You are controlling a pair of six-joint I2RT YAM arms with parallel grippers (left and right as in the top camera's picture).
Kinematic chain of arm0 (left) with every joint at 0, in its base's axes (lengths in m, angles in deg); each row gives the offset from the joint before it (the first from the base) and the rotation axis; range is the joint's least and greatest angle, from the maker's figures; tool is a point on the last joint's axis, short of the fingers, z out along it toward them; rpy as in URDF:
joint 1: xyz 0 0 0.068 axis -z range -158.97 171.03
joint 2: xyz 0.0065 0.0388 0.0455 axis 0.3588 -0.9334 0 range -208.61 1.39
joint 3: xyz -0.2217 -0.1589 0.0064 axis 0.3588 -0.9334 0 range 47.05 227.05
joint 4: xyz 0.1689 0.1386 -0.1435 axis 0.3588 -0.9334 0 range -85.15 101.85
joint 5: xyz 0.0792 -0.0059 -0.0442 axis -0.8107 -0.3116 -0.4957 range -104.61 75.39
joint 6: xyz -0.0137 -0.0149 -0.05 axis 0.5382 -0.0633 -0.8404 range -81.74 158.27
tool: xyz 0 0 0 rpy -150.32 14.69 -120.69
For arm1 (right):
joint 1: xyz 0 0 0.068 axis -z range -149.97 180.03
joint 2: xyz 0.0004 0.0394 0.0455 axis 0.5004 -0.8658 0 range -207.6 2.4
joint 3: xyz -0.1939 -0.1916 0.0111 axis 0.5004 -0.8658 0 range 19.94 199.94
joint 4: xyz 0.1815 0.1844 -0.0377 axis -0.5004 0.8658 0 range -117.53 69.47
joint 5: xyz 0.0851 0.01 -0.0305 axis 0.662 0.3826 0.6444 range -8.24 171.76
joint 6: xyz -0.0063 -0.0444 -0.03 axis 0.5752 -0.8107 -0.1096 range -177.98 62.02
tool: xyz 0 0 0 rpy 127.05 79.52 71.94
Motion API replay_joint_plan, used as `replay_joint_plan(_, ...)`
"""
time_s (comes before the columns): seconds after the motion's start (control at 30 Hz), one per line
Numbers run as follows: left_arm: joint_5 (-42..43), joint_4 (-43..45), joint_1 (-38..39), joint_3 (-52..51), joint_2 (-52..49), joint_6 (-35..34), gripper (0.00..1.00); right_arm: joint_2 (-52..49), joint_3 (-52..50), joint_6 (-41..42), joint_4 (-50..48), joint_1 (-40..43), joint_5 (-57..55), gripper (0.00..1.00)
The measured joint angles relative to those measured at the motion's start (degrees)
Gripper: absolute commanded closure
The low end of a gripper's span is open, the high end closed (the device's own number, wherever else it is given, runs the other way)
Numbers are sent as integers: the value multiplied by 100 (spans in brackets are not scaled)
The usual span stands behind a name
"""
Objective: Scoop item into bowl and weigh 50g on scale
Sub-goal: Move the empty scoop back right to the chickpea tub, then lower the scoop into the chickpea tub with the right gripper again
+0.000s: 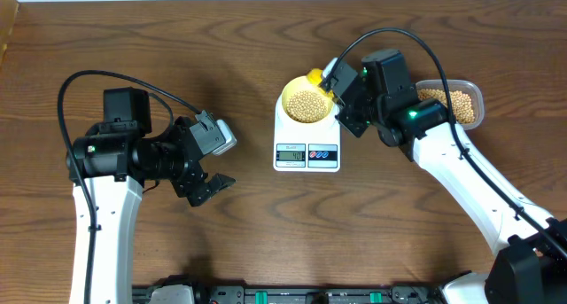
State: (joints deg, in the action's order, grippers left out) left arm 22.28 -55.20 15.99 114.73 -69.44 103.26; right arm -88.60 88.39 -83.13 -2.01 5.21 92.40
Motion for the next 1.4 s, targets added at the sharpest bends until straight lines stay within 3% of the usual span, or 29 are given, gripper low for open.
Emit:
replay_joint_plan(0.37, 0, 2, 0, 0, 0, 0, 2, 105, 0, -109, -426, 24, -452, 99)
replay_joint_plan(0.67, 0, 0, 0, 0, 0, 0, 2, 697, 0, -87, 326, 463, -841, 99)
replay_joint_plan(1.0, 0, 0, 0, 0, 0, 0, 2, 1082, 0, 66, 1902, 1742, -981, 99)
replay_joint_plan(1.4, 0, 0, 0, 0, 0, 0, 2, 1069, 0, 72, 2470, 2983, -1014, 99)
